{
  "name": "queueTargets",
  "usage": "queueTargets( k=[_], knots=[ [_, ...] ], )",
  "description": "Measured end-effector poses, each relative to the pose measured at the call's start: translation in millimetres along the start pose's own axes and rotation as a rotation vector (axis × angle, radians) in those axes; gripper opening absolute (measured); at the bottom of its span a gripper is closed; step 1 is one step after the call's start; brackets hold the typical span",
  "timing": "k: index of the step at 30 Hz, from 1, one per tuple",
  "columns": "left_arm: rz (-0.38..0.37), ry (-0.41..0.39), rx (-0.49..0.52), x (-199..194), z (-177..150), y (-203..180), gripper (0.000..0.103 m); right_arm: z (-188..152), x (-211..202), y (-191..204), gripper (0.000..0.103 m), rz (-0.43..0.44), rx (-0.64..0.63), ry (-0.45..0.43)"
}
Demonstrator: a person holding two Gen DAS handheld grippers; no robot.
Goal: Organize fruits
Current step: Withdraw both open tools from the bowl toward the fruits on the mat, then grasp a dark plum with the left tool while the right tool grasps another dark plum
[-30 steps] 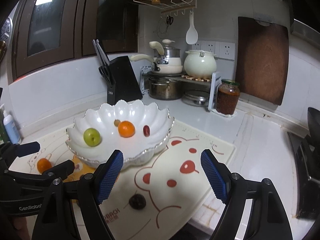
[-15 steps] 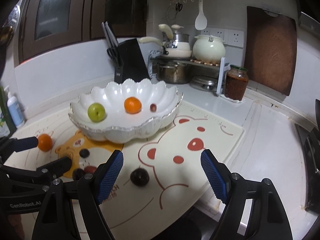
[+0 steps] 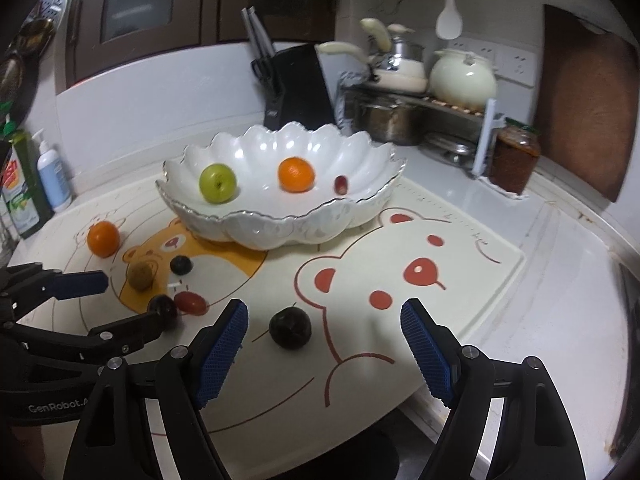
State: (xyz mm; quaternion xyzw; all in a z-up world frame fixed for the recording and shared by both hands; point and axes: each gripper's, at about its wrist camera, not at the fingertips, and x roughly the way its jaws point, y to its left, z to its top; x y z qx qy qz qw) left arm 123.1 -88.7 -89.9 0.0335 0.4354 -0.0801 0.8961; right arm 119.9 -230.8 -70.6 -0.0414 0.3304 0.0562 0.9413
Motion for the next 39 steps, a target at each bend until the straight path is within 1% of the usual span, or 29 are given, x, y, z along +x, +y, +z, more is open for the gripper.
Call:
queueTargets(
  k=[6,11,14,19,21,24,25,26,27,29,39],
  knots=[
    [-0.013,0.029,-0.015,8,1,-3,0.06,3,13,0,0.074,0.063,-0.037,0.048],
    [-0.009,0.036,-0.016,15,1,-3,0.056,1,23,1,0.071,0.082,-0.048,0.075],
    [-0.016,0.046,-0.017,19,2,-3,0.052,0,27,2,0.069,0.094,-0.051,0.083],
    [-0.037,0.076,-0.014,27,0,-5,0.038,-3,33,4,0.056,0.125,-0.053,0.107],
    [-0.035,0.075,-0.01,28,-1,-6,0.038,-4,35,4,0.054,0.128,-0.049,0.113],
    [-0.029,0.072,-0.007,29,-1,-8,0.037,-6,37,3,0.046,0.135,-0.041,0.12],
    [-0.029,0.07,-0.007,29,0,-9,0.035,-7,38,3,0.04,0.136,-0.041,0.123],
    [-0.026,0.07,-0.006,29,0,-9,0.033,-7,39,3,0.037,0.139,-0.042,0.127],
    [-0.025,0.066,-0.005,29,0,-9,0.029,-8,40,3,0.035,0.15,-0.041,0.132],
    [-0.032,0.065,-0.003,30,1,-10,0.028,-9,40,5,0.03,0.166,-0.042,0.135],
    [-0.053,0.053,0.007,25,-1,-11,0.027,-11,37,6,0.029,0.166,-0.042,0.123]
  ],
)
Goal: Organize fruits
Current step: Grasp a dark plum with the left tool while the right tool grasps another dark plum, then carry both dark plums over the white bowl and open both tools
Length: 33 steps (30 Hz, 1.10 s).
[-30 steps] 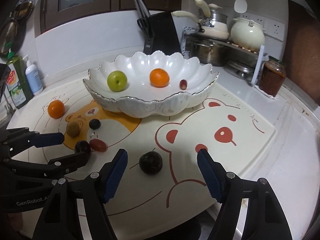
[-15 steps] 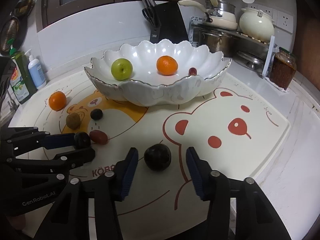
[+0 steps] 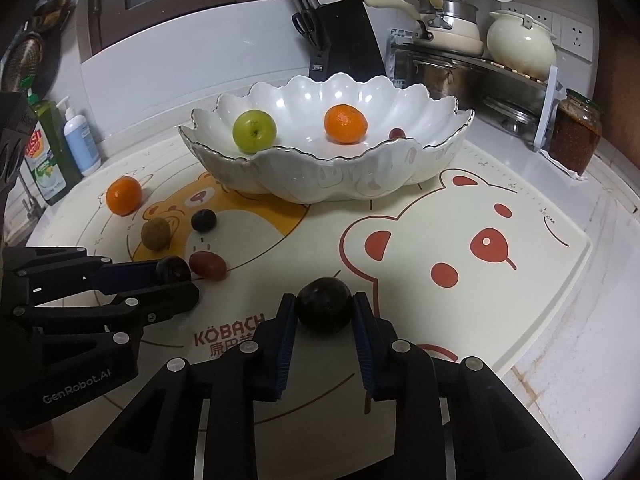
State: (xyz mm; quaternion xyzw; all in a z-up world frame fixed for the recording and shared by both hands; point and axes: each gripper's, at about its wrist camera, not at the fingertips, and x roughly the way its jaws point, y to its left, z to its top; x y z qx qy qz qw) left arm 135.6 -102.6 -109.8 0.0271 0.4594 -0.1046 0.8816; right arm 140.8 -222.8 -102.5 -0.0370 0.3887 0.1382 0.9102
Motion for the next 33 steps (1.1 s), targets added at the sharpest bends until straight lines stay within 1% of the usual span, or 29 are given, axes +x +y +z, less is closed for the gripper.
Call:
queueTargets(
  k=[9,16,26,33],
  knots=[
    [-0.011,-0.022,0.005,-12,0,2,0.027,2,-10,2,0.029,-0.01,0.005,-0.018],
    [-0.016,-0.048,0.007,-24,5,4,0.027,11,-21,7,0.029,-0.021,-0.003,-0.05],
    [-0.029,-0.089,0.034,-37,21,2,0.027,28,-38,7,0.029,-0.034,0.006,-0.1],
    [-0.033,-0.121,0.042,-40,40,5,0.027,45,-43,4,0.029,-0.044,0.017,-0.128]
  ],
)
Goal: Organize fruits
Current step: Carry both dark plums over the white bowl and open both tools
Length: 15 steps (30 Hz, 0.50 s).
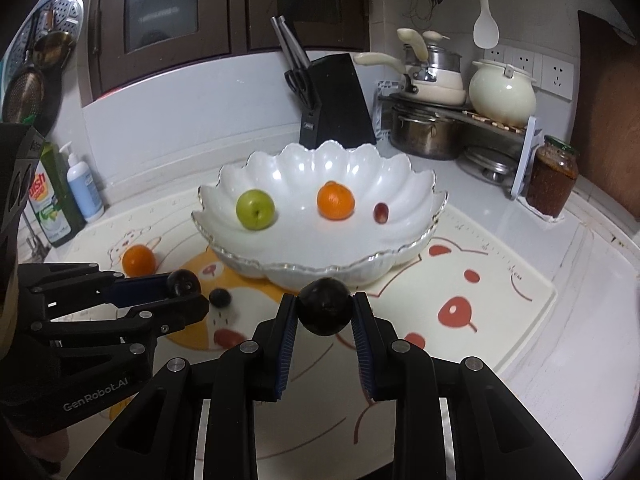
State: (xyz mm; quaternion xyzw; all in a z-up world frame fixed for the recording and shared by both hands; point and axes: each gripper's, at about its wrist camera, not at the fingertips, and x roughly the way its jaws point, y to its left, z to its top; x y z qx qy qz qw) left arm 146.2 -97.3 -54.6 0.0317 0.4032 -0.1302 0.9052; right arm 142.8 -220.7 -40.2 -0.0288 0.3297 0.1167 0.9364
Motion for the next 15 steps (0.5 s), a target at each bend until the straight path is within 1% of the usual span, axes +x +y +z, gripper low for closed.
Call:
queueTargets(
  k=[11,15],
  knots=[
    [0.004,-0.036,0.011,7,30,9,0.027,29,6,-7,0.029,-0.017,0.022,-0.032],
    [0.006,-0.034,0.018,14,40,10,0.027,37,11,-11,0.029,-0.022,0.031,-0.037]
  ],
)
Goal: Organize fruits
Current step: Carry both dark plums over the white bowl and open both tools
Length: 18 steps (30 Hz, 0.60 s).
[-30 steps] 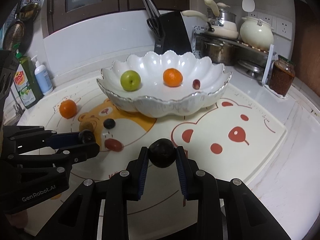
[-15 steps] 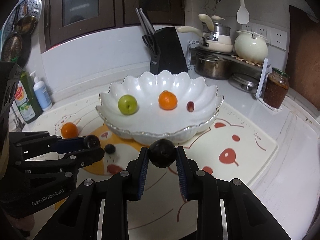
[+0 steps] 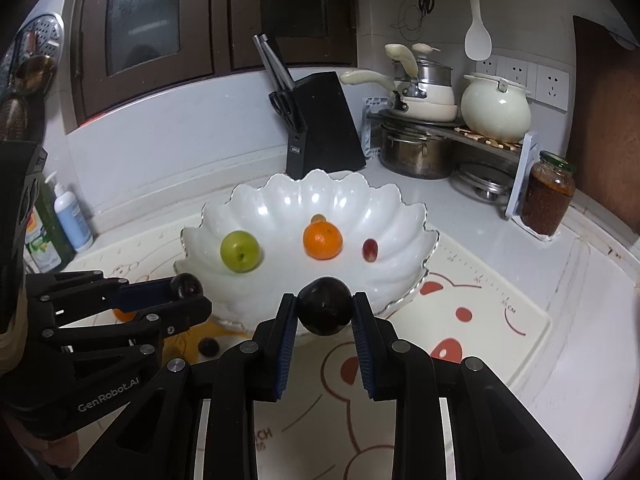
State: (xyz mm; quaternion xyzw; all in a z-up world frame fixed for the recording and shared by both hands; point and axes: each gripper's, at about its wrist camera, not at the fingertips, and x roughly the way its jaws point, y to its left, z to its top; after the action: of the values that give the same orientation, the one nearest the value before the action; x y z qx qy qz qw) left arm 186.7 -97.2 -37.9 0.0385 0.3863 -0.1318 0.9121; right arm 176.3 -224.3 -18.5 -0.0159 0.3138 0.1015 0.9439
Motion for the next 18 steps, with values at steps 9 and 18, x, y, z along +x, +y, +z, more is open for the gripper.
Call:
queueTargets(
  k=[9,18],
  knots=[
    [0.004,0.014,0.006,19,16,3,0.027,9,19,-12,0.029,-0.011,0.023,0.014],
    [0.015,0.045,0.001,41,24,6,0.027,10,40,-17,0.029,-0.005,0.035,0.046]
  ],
)
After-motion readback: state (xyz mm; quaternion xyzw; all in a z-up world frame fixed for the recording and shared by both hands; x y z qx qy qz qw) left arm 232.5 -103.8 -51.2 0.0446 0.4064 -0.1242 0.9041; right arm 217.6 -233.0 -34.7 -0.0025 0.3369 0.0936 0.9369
